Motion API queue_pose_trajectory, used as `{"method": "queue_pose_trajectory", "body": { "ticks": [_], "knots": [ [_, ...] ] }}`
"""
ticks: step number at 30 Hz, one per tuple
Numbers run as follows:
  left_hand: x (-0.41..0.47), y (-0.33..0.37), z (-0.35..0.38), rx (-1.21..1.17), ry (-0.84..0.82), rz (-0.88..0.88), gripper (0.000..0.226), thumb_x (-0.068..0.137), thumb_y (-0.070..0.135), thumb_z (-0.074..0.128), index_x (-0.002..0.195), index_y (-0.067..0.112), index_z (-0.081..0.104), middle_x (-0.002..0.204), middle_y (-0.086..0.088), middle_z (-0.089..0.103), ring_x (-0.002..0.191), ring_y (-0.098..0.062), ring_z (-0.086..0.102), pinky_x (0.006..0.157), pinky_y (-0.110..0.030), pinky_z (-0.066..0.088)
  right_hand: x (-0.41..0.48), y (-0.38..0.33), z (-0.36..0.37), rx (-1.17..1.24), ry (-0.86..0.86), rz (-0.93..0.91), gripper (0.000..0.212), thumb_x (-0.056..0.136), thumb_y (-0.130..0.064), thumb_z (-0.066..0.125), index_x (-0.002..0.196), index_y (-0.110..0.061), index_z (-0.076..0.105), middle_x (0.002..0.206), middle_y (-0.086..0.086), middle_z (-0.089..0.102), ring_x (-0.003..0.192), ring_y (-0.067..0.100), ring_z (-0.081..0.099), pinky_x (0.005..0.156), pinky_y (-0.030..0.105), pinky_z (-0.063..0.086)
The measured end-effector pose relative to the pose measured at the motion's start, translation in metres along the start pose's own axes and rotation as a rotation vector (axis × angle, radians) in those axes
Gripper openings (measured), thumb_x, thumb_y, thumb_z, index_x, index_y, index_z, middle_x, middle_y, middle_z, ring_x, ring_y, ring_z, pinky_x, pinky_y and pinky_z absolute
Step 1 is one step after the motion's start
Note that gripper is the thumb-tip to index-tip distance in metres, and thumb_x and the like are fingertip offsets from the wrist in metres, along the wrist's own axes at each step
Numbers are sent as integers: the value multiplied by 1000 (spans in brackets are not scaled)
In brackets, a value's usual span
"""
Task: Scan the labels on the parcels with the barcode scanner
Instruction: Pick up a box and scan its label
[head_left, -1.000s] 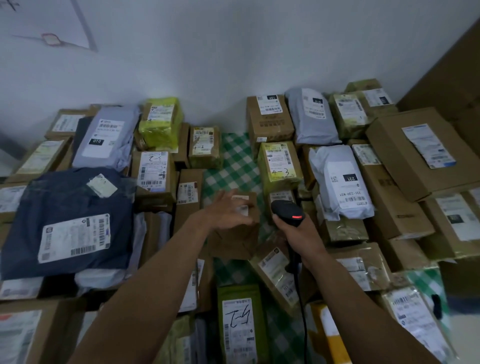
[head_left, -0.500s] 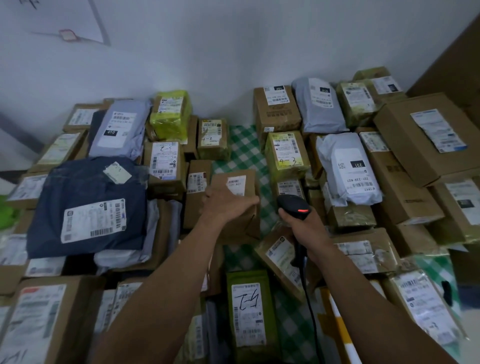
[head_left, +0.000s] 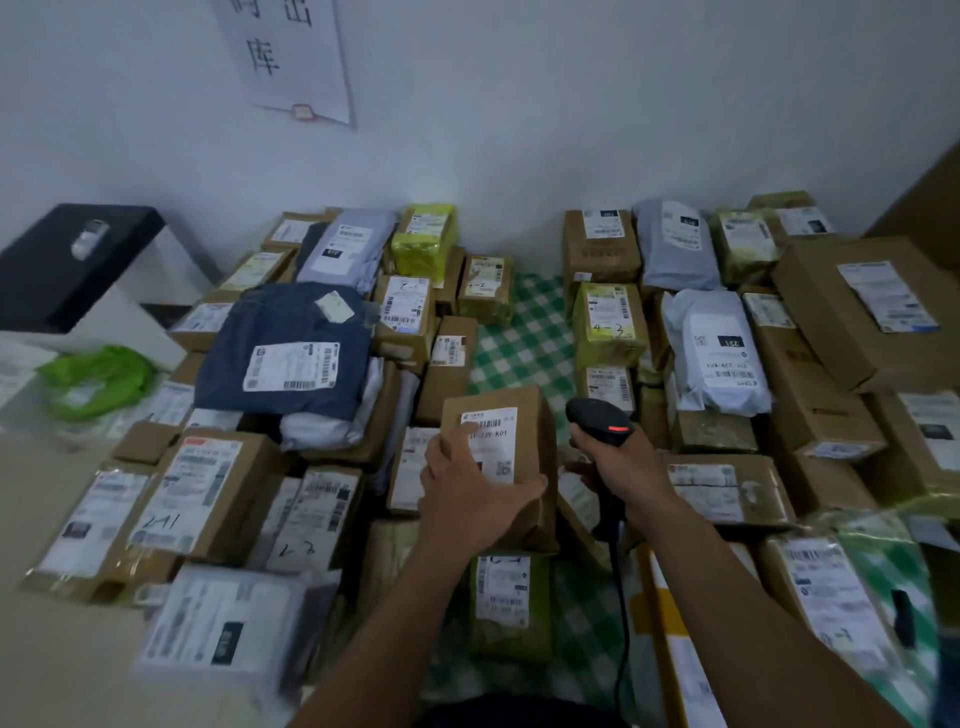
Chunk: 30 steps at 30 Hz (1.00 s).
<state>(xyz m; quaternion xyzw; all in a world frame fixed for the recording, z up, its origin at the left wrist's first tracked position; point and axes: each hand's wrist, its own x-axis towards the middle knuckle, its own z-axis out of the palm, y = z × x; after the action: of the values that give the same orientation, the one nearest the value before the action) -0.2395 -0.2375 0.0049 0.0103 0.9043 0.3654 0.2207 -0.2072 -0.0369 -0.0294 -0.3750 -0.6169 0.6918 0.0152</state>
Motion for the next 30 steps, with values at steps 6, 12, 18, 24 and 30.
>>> {"method": "queue_pose_trajectory", "body": {
  "ticks": [6, 12, 18, 24, 30],
  "knots": [
    [-64, -35, 29, 210, 46, -47, 127, 55, 88, 57, 155, 38, -3, 168, -9, 0, 150, -40, 17, 115, -57, 34, -36, 6, -6, -15, -55, -13, 22, 93, -27, 79, 105, -34, 63, 98, -4, 74, 82, 20, 79, 75, 37, 58],
    [-86, -56, 53, 276, 14, -90, 124, 61, 82, 64, 158, 42, -2, 169, -11, -7, 154, -42, 5, 120, -62, 21, -58, 16, -12, 7, -68, -23, 34, 89, -30, 82, 119, -26, 66, 108, -2, 75, 85, 22, 79, 69, 33, 57],
    [-87, -44, 47, 254, -14, -119, 128, 71, 77, 64, 157, 38, -21, 166, -18, -25, 155, -37, -18, 122, -61, 1, -70, 19, -24, 15, -61, -26, 42, 90, -32, 81, 128, -23, 64, 112, 0, 75, 89, 20, 78, 69, 33, 56],
    [-62, -15, 43, 139, 93, 148, 99, 85, 63, 68, 161, 28, 16, 171, -10, 0, 157, -32, -2, 125, -50, 14, -75, 13, -41, 44, -44, -56, 40, 91, -28, 81, 127, -19, 67, 112, 0, 77, 92, 16, 77, 93, 44, 61],
    [19, 37, 37, 149, -255, 275, 63, 92, 47, 73, 146, 26, 49, 139, 3, 58, 108, -10, 56, 82, -26, 52, -60, -3, -55, 50, 59, -63, 32, 90, -24, 81, 120, -23, 69, 107, 6, 77, 94, 25, 77, 87, 47, 63]
  ]
}}
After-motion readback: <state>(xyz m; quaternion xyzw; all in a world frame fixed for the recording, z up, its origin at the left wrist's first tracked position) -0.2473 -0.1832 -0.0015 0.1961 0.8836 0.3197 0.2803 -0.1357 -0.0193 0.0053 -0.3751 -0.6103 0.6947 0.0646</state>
